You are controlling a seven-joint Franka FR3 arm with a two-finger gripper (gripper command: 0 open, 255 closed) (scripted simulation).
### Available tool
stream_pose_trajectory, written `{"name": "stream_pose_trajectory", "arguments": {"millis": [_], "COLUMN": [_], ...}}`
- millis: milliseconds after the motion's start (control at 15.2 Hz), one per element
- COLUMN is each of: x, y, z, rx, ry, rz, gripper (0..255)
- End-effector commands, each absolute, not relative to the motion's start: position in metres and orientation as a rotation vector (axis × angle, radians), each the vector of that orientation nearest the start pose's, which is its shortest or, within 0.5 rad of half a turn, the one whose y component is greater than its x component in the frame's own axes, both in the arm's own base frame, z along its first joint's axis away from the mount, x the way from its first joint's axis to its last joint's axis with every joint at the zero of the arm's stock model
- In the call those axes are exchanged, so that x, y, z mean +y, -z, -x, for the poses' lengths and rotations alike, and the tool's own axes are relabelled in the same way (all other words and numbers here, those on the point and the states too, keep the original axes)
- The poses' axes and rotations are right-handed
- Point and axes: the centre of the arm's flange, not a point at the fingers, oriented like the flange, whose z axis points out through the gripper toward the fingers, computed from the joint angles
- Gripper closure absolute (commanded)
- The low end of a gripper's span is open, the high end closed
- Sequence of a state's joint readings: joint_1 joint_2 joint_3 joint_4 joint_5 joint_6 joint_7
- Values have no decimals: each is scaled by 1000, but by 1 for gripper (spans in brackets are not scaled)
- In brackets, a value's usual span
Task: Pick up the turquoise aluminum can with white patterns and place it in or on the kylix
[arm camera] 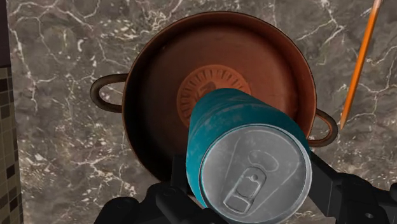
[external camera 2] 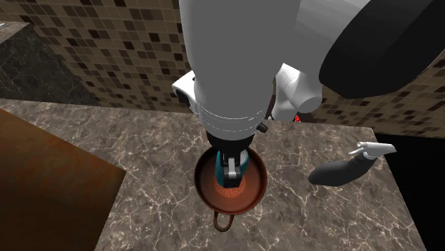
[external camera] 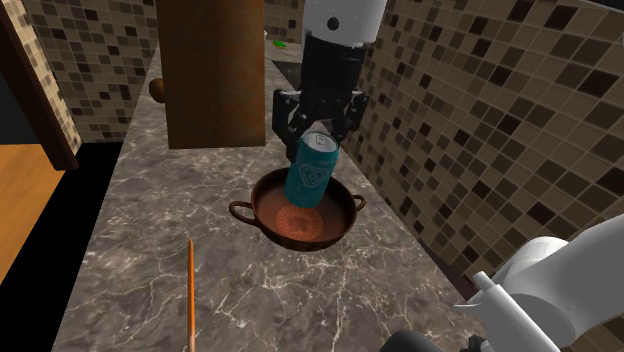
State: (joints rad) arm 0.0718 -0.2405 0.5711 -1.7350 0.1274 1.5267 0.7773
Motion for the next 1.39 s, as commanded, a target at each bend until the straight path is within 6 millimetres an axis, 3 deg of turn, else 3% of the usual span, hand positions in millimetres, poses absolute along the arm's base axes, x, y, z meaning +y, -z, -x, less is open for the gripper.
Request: {"name": "stream_pose_trajectory", "arguments": {"millis": [0, 198, 264, 594, 858, 1320], "x": [330, 330, 330, 330, 330, 330], "y": [-646, -646, -646, -646, -696, -696], "z": [-360, -360, -360, -360, -360, -360], "rx": [224, 224, 224, 224, 224, 224], "ry": [-3, -3, -3, -3, -3, -3], "rz": [3138, 3138, 3138, 3138, 3138, 3138], "gripper": [255, 255, 0, 0, 0, 0]}}
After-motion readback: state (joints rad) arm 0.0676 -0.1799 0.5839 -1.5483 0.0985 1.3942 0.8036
